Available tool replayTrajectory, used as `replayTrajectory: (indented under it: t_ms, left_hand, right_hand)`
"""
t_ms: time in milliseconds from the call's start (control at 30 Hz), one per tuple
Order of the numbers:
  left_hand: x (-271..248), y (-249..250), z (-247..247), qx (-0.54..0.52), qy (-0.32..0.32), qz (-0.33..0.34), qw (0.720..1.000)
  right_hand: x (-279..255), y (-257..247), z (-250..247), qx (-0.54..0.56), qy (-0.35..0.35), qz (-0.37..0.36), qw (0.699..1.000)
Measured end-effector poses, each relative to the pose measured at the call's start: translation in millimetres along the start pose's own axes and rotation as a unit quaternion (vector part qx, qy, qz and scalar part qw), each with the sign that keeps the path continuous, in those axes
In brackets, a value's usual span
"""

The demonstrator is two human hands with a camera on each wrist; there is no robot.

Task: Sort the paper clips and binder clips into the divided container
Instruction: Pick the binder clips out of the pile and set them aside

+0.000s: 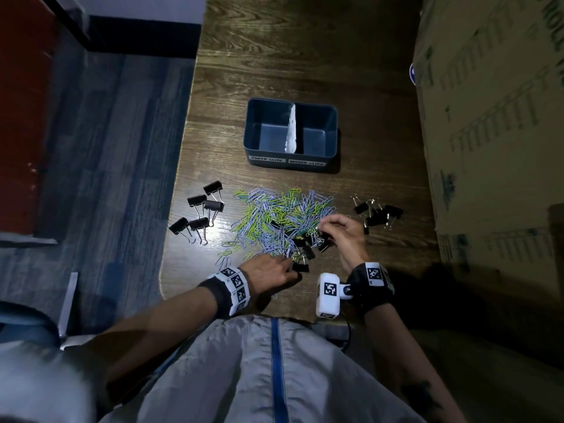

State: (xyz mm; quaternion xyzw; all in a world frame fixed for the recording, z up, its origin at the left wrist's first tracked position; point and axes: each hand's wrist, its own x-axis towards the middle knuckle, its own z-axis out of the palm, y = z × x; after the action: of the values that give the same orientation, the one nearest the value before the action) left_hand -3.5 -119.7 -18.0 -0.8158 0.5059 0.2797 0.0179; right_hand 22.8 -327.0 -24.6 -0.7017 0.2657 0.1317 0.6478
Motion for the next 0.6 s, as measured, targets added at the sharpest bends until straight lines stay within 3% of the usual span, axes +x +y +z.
replayTrajectory:
  t_ms: [67,233,400,600]
  left_hand:
    - [0,1,-4,0.007,0.008,0.005,1.0]
    - [-17,-7,-11,-0.075,0.132,-0.052,0.987]
    - [-36,-36,-11,-0.206,0.275,-0.159,0.925]
    - [-65,-87,-9,-0.253,0.318,-0.322,0.855]
  right_hand:
    - [2,-3,-2,-0.029,0.003,-0.002,1.0]
    - [12,-10,-16,-0.013,0.061,0.015,0.998]
    - [28,-11,-41,-0.092,0.171,-0.012,0.981]
    - [44,-9,-71,-0.091,0.261,-0.022,0.961]
